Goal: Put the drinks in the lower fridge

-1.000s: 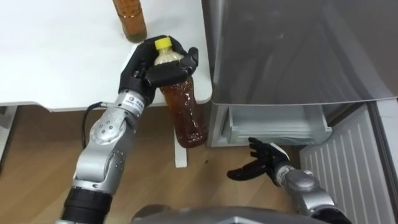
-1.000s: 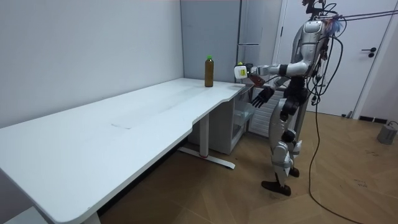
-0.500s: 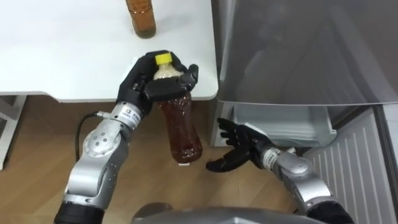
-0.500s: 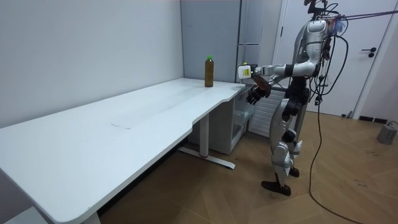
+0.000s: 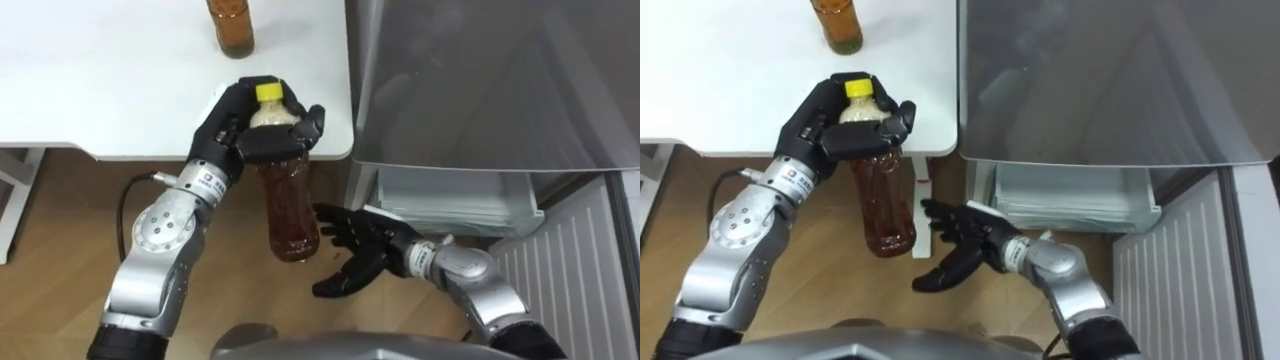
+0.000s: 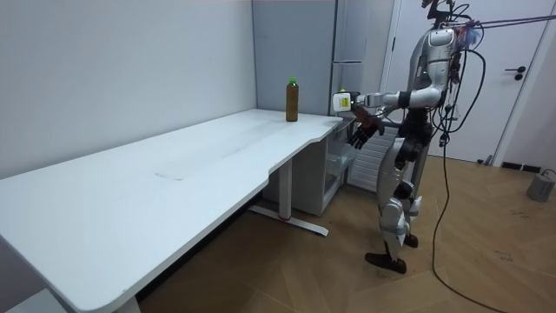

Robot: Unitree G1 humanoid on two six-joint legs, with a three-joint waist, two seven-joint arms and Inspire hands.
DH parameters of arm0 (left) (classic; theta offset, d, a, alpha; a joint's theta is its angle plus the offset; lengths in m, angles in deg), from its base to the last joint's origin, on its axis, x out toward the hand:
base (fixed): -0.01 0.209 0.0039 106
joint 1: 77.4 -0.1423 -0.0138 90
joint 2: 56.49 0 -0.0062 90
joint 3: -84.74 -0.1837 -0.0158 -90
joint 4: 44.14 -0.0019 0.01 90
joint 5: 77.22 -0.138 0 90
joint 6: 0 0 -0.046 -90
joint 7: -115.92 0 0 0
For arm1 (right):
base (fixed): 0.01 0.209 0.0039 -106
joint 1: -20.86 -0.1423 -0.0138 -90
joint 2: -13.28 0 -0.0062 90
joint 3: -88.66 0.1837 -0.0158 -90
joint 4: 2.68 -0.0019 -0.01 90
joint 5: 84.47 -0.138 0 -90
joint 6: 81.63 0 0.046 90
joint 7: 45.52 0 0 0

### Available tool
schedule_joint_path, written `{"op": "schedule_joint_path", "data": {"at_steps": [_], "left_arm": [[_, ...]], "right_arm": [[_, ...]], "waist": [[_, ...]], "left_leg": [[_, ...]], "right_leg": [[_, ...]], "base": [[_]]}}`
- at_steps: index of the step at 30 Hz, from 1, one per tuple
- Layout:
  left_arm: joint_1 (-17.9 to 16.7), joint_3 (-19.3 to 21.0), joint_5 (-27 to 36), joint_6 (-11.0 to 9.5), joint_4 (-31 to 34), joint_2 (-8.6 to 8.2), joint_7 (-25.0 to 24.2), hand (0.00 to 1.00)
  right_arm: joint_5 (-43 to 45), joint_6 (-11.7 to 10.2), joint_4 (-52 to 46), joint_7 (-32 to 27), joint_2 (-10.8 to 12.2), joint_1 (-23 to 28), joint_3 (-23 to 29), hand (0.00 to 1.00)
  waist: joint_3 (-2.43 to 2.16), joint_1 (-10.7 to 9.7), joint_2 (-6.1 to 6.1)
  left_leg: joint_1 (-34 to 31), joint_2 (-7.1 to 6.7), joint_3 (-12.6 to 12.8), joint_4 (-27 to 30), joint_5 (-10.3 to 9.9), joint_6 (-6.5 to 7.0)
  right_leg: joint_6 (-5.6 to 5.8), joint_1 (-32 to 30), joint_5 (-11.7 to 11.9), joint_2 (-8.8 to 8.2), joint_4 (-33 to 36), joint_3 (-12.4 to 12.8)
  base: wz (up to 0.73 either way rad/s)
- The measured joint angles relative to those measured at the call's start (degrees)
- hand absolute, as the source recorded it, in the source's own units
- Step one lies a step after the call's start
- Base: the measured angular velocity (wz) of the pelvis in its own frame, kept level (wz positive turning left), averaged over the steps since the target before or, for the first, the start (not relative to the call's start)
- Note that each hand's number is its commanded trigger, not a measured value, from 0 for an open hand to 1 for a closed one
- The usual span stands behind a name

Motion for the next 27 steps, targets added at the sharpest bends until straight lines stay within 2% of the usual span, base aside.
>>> {"op": "schedule_joint_path", "data": {"at_steps": [4, 12, 15, 19, 27], "left_arm": [[0.0, -1.01, -1.48, -0.84, 0.0, -0.17, 0.02, 1.0], [0.01, -3.81, -2.36, -1.65, -0.01, 0.43, 0.5, 1.0], [0.01, -5.28, -2.37, -1.77, -0.02, 0.58, 0.26, 1.0], [0.01, -6.19, -2.3, -1.77, -0.04, 0.61, -0.05, 1.0], [0.0, -6.93, -2.28, -1.76, -0.08, 0.62, -1.09, 1.0]], "right_arm": [[-0.21, 0.0, 0.0, 2.44, -0.29, 0.0, -0.62, 0.0], [-5.99, 0.01, -0.01, 4.39, -1.55, -0.02, -2.79, 0.0], [-9.52, 0.0, -0.02, 4.91, -1.47, -0.07, -2.81, 0.0], [-14.2, 0.03, 0.01, 5.48, -1.68, -0.04, -3.33, 0.0], [-18.27, 0.63, 0.01, 6.15, -1.45, 0.03, -3.45, 0.0]], "waist": [[-0.05, 1.07, -0.42], [-0.04, 1.19, -0.42], [0.06, 1.22, -0.28], [0.42, 1.14, -0.04], [0.58, 0.94, -0.25]], "left_leg": [[-0.08, -0.04, -0.25, 0.06, 0.0, 0.0], [0.02, -0.23, -1.19, 0.38, 0.0, 0.0], [0.1, -0.25, -1.19, 0.05, 0.01, 0.01], [0.27, -0.22, -0.97, 0.03, 0.06, 0.06], [0.09, -0.18, -0.6, 0.25, 0.06, 0.06]], "right_leg": [[0.0, -0.01, 0.0, -0.05, 0.02, -0.38], [0.0, 0.64, 0.0, -0.1, 0.01, -1.08], [0.0, 0.73, 0.0, -0.09, 0.0, -0.97], [0.0, 0.78, 0.0, -0.09, 0.0, -0.76], [0.0, 0.5, 0.0, -0.11, -0.05, -0.52]], "base": [[0.02], [0.06], [0.0], [-0.02], [-0.02]]}}
